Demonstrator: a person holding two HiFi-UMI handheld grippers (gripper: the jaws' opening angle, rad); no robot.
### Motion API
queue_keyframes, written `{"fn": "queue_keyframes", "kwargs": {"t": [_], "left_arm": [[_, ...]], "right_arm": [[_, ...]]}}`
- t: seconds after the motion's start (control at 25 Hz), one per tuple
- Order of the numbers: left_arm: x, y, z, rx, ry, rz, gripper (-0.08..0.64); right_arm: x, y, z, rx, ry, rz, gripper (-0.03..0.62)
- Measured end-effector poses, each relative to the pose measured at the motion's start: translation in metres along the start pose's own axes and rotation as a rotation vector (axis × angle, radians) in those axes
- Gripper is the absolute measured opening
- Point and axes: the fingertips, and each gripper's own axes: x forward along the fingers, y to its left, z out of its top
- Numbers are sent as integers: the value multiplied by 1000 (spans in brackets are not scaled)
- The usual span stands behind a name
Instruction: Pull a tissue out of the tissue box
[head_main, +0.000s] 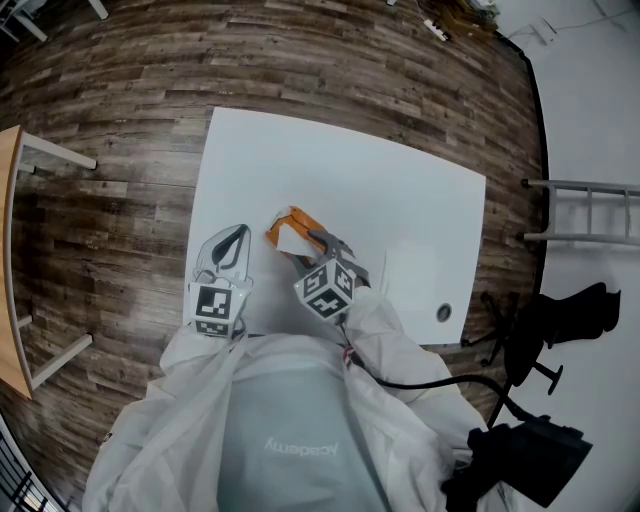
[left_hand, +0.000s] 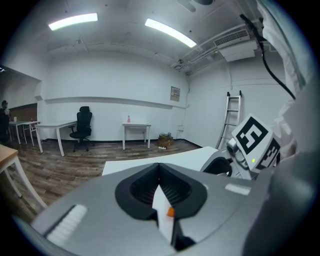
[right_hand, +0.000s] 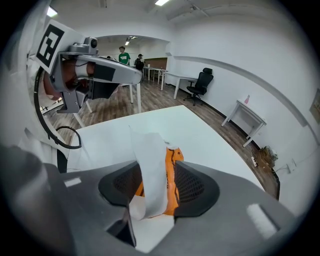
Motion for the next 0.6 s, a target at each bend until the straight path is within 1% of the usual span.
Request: {"fn": "queue_keyframes", "kwargs": {"t": [0.2,0.28,0.6], "left_arm": [[0,-2,0,-2,1,-3,-2],[0,-2,0,-2,2,-2,-2],[0,-2,-2,-5,6,-1,-2]], "right_arm": [[1,0,-1,4,6,-8,137],[1,0,-1,3,5,-9,133],[1,0,-1,16,0,-11,85]]}}
